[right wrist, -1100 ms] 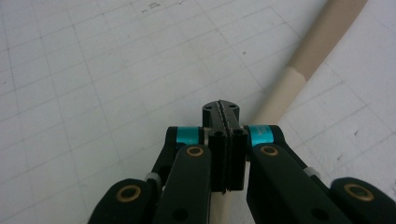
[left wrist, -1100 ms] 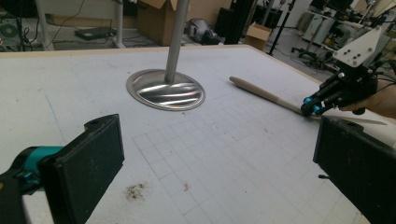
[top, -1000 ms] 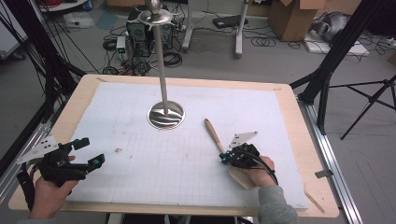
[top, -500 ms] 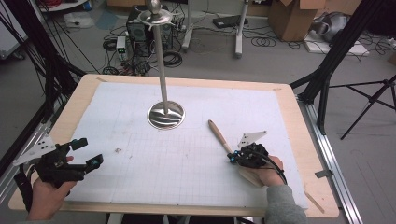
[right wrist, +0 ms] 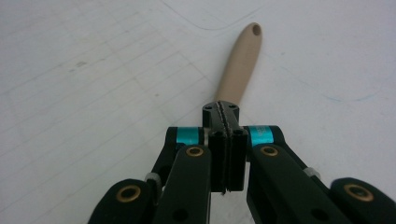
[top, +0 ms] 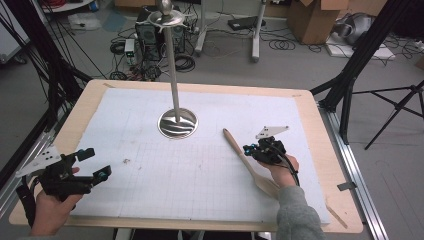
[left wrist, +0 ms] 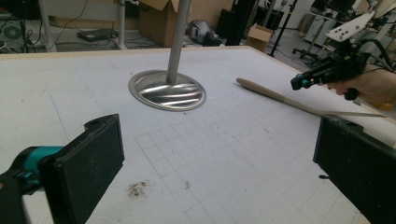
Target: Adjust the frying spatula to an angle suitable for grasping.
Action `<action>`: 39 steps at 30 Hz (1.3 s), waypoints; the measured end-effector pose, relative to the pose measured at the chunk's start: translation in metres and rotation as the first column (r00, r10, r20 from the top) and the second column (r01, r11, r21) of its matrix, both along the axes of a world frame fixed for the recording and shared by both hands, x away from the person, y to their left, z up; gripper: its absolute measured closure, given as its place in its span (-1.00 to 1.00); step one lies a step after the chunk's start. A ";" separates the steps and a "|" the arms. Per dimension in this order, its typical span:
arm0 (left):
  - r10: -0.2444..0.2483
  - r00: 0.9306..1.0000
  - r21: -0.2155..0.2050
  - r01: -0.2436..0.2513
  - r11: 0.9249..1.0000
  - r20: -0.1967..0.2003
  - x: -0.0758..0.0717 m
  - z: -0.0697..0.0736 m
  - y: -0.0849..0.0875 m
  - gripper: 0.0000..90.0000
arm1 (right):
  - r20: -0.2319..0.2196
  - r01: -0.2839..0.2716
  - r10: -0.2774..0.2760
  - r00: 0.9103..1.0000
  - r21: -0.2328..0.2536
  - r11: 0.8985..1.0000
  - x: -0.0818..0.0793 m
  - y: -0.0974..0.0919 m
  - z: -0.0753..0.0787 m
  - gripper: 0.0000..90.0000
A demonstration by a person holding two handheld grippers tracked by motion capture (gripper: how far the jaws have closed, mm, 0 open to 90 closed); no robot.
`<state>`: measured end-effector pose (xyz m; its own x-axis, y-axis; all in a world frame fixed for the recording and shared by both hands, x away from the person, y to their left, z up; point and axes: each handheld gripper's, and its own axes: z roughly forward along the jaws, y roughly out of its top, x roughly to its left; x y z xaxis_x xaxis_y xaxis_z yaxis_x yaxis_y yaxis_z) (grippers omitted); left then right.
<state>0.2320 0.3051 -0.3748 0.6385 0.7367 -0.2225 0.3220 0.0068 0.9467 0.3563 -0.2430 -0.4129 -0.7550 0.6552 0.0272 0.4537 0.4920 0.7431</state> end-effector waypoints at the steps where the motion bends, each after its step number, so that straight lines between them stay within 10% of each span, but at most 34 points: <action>1: 0.000 1.000 0.001 0.000 1.000 -0.002 0.000 0.000 0.000 -0.95 | -0.008 0.020 -0.020 1.000 0.003 1.000 0.003 0.000 -0.002 1.00; 6: 0.004 1.000 0.006 -0.004 1.000 -0.006 -0.002 -0.001 0.001 -0.95 | -0.062 0.038 -0.041 0.997 -0.052 0.998 0.013 0.006 -0.017 1.00; 25: 0.015 1.000 0.009 -0.015 1.000 -0.009 -0.004 -0.002 0.003 -0.95 | -0.028 -0.051 0.050 0.998 -0.038 0.998 0.008 0.019 -0.015 1.00; 39: 0.012 1.000 0.009 -0.012 1.000 -0.002 -0.004 0.000 0.003 -0.95 | 0.080 -0.053 0.057 0.995 -0.050 0.997 0.001 0.018 -0.003 1.00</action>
<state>0.2282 0.3085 -0.3753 0.6295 0.7462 -0.2168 0.3239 0.0017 0.9461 0.3570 -0.2245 -0.4156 -0.7882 0.6118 -0.0663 0.3638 0.5502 0.7517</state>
